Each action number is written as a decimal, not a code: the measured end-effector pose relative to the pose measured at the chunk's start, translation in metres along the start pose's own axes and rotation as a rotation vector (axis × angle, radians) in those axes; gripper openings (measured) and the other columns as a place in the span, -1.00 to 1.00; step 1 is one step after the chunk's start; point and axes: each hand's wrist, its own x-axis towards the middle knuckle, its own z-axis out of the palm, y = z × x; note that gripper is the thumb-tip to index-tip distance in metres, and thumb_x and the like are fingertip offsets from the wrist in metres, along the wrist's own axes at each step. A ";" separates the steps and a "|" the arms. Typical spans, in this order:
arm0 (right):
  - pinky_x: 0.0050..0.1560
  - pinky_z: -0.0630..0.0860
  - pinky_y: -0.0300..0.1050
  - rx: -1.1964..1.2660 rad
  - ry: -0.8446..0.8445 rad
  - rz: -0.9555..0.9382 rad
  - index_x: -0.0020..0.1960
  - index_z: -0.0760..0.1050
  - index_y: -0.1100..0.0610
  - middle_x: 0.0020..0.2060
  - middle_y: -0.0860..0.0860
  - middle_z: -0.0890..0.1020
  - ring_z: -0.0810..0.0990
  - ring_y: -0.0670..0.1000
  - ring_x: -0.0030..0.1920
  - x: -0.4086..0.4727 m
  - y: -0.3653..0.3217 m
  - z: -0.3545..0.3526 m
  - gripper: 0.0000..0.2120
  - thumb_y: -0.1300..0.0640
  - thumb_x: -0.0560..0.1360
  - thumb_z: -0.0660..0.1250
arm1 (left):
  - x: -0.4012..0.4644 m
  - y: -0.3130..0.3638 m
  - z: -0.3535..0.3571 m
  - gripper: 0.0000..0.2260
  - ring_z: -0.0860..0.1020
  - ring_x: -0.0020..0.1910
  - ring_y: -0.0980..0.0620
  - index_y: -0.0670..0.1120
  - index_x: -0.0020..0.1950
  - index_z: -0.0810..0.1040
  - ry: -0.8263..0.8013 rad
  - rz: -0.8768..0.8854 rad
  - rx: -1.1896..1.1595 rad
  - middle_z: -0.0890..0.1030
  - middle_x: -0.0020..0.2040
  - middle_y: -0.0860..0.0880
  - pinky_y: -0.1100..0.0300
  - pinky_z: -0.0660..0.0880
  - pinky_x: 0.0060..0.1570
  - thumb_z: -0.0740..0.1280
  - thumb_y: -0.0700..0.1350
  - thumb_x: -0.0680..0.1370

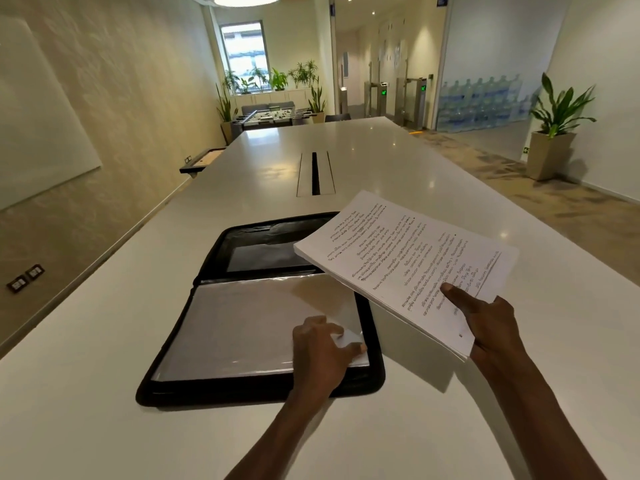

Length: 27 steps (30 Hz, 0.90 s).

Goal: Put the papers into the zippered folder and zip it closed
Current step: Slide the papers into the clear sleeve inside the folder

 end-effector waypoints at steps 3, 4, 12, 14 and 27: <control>0.20 0.56 0.26 0.000 0.001 -0.001 0.21 0.59 0.11 0.07 0.07 0.72 0.72 0.13 0.06 0.005 -0.003 -0.005 -0.58 0.31 0.39 0.52 | -0.002 0.002 0.003 -0.59 0.41 0.30 -0.05 -0.05 0.14 0.68 0.021 0.012 0.037 0.51 0.34 -0.06 0.20 0.36 0.23 0.55 0.08 0.35; 0.19 0.56 0.26 -0.002 0.001 -0.001 0.21 0.59 0.11 0.07 0.07 0.72 0.72 0.13 0.06 0.007 -0.005 -0.007 -0.58 0.31 0.38 0.52 | -0.002 0.002 0.004 -0.63 0.41 0.31 -0.04 -0.04 0.12 0.68 0.028 0.008 0.036 0.51 0.34 -0.06 0.20 0.36 0.23 0.55 0.06 0.37; 0.18 0.57 0.24 -0.016 0.010 -0.025 0.22 0.59 0.11 0.07 0.07 0.72 0.72 0.12 0.05 0.016 -0.019 -0.023 -0.56 0.31 0.37 0.53 | 0.000 0.006 0.004 -0.97 0.53 0.10 0.06 0.01 -0.18 0.74 0.129 -0.076 -0.103 0.63 0.12 0.03 0.34 0.38 -0.04 0.50 -0.06 0.43; 0.18 0.57 0.24 -0.023 0.011 -0.025 0.24 0.58 0.11 0.08 0.07 0.72 0.72 0.13 0.05 0.017 -0.021 -0.027 -0.55 0.30 0.38 0.53 | 0.003 0.005 0.001 -0.92 0.58 -0.10 0.11 0.01 -0.23 0.73 0.139 -0.101 -0.179 0.68 -0.12 0.09 0.35 0.37 -0.23 0.47 -0.04 0.45; 0.19 0.56 0.25 0.044 0.044 -0.044 0.29 0.56 0.10 0.10 0.05 0.71 0.71 0.11 0.07 0.034 -0.027 -0.041 -0.52 0.32 0.39 0.51 | 0.021 0.007 -0.024 -0.74 0.61 -0.25 0.13 0.07 0.19 0.58 0.190 0.043 -0.179 0.66 -0.21 0.07 0.23 0.57 -0.13 0.39 -0.17 0.53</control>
